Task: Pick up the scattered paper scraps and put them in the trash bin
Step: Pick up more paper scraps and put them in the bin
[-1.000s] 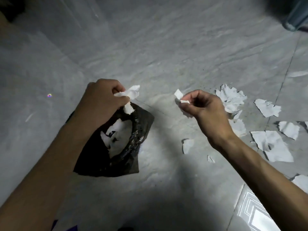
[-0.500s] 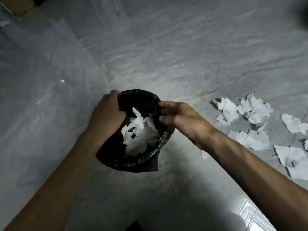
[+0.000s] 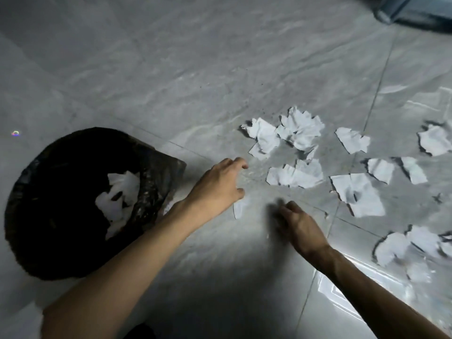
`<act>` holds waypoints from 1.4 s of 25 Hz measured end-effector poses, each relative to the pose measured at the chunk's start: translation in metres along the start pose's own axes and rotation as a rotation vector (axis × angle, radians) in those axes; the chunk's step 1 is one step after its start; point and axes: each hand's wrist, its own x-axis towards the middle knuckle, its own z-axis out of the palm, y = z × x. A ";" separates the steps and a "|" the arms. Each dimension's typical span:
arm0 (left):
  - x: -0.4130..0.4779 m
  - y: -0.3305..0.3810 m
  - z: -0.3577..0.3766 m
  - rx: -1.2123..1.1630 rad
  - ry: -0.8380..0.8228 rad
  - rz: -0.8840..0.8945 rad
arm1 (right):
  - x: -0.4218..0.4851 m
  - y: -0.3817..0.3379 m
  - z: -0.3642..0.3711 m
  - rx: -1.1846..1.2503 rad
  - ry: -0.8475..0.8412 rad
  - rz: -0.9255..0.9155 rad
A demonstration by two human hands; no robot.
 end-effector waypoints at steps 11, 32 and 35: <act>0.011 -0.032 0.124 0.102 -0.058 -0.111 | -0.004 0.135 -0.050 -0.151 0.527 0.149; 0.078 0.059 0.117 -0.081 -0.010 -0.021 | -0.052 0.110 -0.068 0.755 0.490 0.363; 0.064 0.070 0.054 -0.144 0.145 -0.054 | -0.032 0.075 -0.071 0.888 0.404 0.337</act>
